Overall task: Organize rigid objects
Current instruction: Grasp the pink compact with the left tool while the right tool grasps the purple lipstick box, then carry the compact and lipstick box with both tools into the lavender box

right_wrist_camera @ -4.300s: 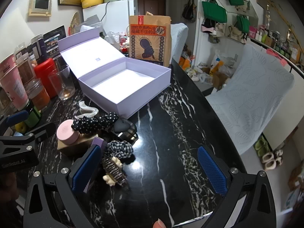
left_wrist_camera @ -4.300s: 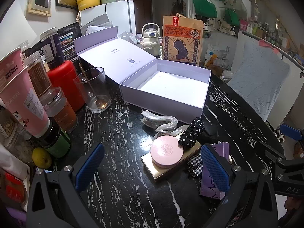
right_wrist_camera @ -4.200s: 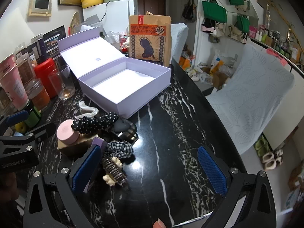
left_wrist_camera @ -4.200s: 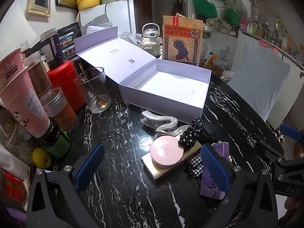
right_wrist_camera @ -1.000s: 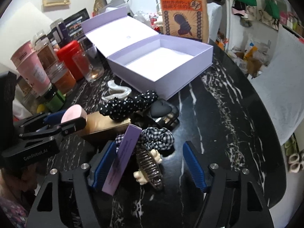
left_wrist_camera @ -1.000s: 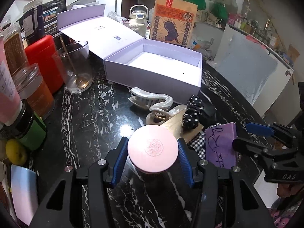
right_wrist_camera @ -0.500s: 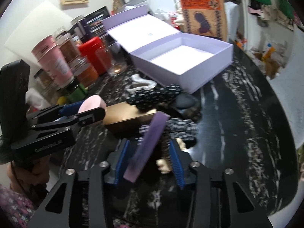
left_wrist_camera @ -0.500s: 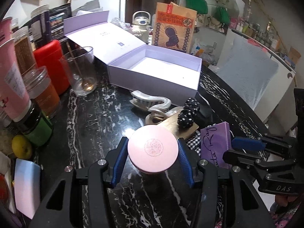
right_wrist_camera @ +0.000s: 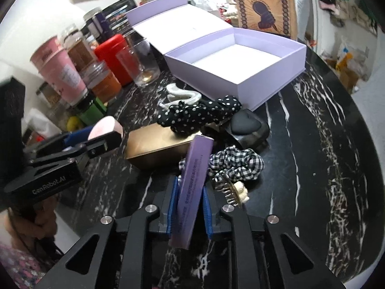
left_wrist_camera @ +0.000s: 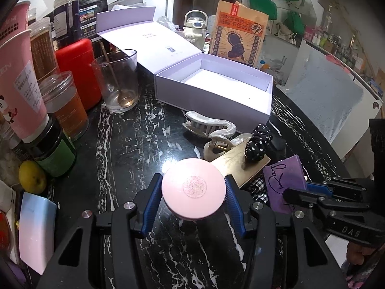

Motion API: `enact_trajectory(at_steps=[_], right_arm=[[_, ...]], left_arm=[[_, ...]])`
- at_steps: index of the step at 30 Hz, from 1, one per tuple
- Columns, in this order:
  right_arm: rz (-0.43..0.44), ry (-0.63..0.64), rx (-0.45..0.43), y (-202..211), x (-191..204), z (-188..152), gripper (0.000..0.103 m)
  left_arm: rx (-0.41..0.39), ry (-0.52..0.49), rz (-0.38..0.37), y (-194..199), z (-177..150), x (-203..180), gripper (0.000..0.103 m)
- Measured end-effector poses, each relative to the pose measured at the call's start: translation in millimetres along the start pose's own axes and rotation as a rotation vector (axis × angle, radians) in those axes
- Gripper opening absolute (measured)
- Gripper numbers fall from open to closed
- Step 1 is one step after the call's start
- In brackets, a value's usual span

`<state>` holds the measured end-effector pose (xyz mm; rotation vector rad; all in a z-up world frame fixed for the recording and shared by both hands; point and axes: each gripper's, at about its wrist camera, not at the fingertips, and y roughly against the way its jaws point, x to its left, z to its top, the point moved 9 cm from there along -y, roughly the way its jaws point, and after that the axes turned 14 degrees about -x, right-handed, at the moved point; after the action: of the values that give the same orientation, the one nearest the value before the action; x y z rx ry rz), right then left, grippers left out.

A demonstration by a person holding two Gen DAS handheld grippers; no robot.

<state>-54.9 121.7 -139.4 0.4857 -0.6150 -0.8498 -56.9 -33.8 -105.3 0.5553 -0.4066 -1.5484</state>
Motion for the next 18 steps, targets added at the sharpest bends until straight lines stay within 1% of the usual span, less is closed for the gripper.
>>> enact_trajectory(at_steps=[3,8,13,18], right_arm=[[-0.013,-0.018,-0.022,4,-4,7,0.015],[0.011,-0.019,-0.061,14,-1,20,0.015],[0.036,-0.008,-0.076,18,2,30,0.015],[0.074,-0.027,-0.083,20,1,42,0.015]], left_arm=[[-0.007,0.009,-0.004,0,3,2,0.051],[-0.015,0.023,-0.022,-1,10,1,0.051],[-0.033,0.007,-0.032,-1,20,-4,0.051],[-0.068,-0.023,-0.040,-2,40,-7,0.051]])
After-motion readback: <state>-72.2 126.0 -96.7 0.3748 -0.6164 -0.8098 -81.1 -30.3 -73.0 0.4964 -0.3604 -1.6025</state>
